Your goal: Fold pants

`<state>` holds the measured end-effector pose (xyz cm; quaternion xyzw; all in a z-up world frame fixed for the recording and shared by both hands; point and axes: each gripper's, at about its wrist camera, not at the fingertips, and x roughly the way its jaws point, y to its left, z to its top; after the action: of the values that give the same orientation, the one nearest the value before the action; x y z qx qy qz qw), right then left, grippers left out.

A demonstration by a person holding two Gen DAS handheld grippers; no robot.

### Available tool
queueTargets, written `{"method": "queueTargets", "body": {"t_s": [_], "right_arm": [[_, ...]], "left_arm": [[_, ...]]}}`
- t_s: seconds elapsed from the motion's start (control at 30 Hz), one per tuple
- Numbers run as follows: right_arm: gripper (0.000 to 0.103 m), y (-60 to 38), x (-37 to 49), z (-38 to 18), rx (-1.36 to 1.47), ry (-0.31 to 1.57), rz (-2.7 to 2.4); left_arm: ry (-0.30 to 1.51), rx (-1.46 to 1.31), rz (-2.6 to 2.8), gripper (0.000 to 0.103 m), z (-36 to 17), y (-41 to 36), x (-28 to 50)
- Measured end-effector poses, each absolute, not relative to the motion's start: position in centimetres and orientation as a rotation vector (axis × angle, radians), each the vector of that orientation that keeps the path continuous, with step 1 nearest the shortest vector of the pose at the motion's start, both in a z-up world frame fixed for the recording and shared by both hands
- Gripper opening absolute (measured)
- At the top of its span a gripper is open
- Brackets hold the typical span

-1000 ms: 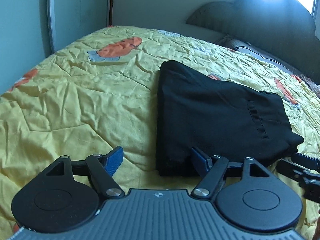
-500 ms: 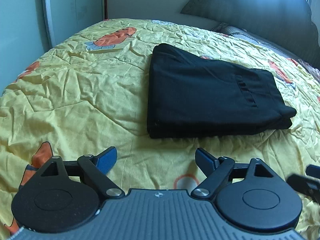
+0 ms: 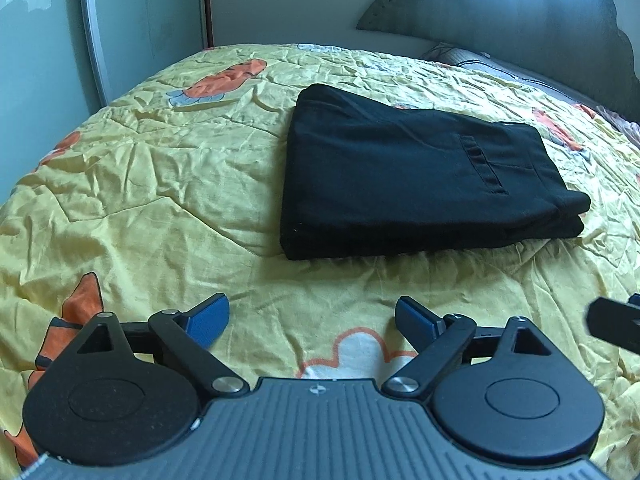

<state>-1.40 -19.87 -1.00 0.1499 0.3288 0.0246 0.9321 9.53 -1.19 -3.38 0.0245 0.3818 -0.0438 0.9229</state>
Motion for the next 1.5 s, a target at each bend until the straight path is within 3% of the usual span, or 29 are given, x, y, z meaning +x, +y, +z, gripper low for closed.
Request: {"method": "queueTargets", "body": {"t_s": [0.47, 1.5], "right_arm": [[0.103, -18.7, -0.4, -3.2, 0.149, 0.616, -0.014], [0.103, -18.9, 0.1, -4.9, 0.119, 0.645, -0.024]], "left_arm": [[0.758, 0.064, -0.086, 0.095, -3.7, -1.8, 9.2], [0.676, 0.077, -0.070, 0.103, -4.7, -1.9, 7.9]]}}
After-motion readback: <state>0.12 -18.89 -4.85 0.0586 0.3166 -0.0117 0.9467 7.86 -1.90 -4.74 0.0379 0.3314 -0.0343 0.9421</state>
